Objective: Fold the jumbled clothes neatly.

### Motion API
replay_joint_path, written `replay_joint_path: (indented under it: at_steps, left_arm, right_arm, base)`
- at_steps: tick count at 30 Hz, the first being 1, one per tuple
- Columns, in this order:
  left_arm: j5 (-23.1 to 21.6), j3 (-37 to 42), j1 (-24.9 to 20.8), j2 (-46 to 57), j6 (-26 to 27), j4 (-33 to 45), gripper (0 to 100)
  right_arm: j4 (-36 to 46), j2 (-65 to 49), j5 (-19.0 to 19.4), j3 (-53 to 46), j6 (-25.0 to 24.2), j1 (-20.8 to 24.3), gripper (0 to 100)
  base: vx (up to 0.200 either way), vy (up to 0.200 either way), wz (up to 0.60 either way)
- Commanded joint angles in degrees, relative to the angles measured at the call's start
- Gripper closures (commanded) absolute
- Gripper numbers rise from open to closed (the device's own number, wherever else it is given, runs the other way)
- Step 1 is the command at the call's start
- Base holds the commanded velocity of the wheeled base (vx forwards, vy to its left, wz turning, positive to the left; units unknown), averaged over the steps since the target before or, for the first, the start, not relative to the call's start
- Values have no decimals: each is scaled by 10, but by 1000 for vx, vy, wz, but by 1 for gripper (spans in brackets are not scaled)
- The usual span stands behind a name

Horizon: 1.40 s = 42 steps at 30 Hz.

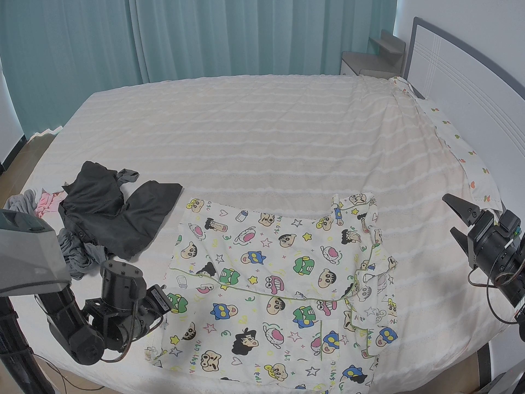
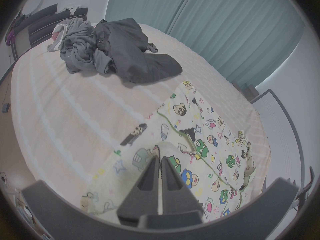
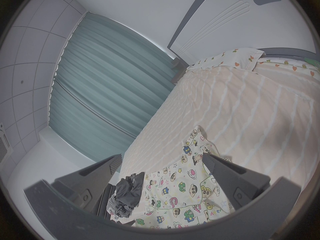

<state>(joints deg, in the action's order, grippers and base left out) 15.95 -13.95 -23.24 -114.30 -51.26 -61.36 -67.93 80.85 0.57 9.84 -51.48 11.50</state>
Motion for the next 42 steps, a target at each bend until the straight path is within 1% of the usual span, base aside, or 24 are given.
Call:
replay_joint_path:
  at_steps: [1, 2, 4, 8, 15, 18, 20, 21, 24, 25, 31, 35, 37, 39, 41, 42]
  left_arm:
    - [-19, -6, 42, 15, 20, -7, 100]
    - [-26, -7, 64, 14, 34, -28, 100]
    - [-33, -7, 87, 9, 52, -48, 100]
    - [-47, -7, 111, -7, 77, -58, 100]
    - [-62, -9, 108, -43, 77, -58, 100]
    - [-59, -26, 113, -81, 76, -76, 100]
    - [-59, -26, 114, -87, 76, -83, 100]
    - [-63, -23, 116, -98, 76, -100, 100]
    - [-66, -24, 116, -110, 76, -105, 100]
    - [-68, -22, 116, -112, 76, -105, 0]
    - [-69, -16, 117, -103, 71, -123, 0]
    - [-81, -10, 147, -72, 75, -125, 0]
    - [-111, 9, 177, -36, 71, -125, 0]
    - [-138, 31, 195, -2, 70, -125, 0]
    - [-206, 75, 224, 68, 53, -124, 0]
    - [-225, 88, 231, 88, 43, -124, 0]
  right_arm:
    - [0, -1, 0, -1, 0, 0, 0]
    - [0, -1, 0, -1, -1, 0, 0]
    - [0, 0, 0, -1, -1, 0, 0]
    - [0, 1, 0, -1, -1, 0, 0]
    - [0, 0, 0, -1, -1, 0, 0]
    - [0, 1, 0, -2, -1, 0, 0]
    - [0, 1, 0, -2, -2, 0, 0]
    - [0, 3, 0, -2, -2, -1, 0]
    - [1, 5, 0, -3, -2, -3, 0]
    - [1, 7, 0, -3, -2, -4, 0]
    - [6, 16, 9, -11, -1, -4, 0]
    - [6, 49, 28, -29, 2, -13, 0]
    - [5, 92, 56, -41, 3, -30, 0]
    - [2, 121, 79, -47, 8, -44, 0]
    - [0, 178, 122, -43, 29, -73, 0]
    - [0, 191, 134, -42, 36, -81, 0]
  base:
    - [0, 0, 0]
    - [0, 0, 0]
    - [0, 0, 0]
    - [0, 0, 0]
    - [0, 0, 0]
    - [0, 0, 0]
    - [0, 0, 0]
    - [0, 0, 0]
    - [0, 0, 0]
    - [0, 0, 0]
    - [0, 0, 0]
    - [0, 0, 0]
    - [0, 0, 0]
    - [0, 0, 0]
    - [0, 0, 0]
    - [0, 0, 0]
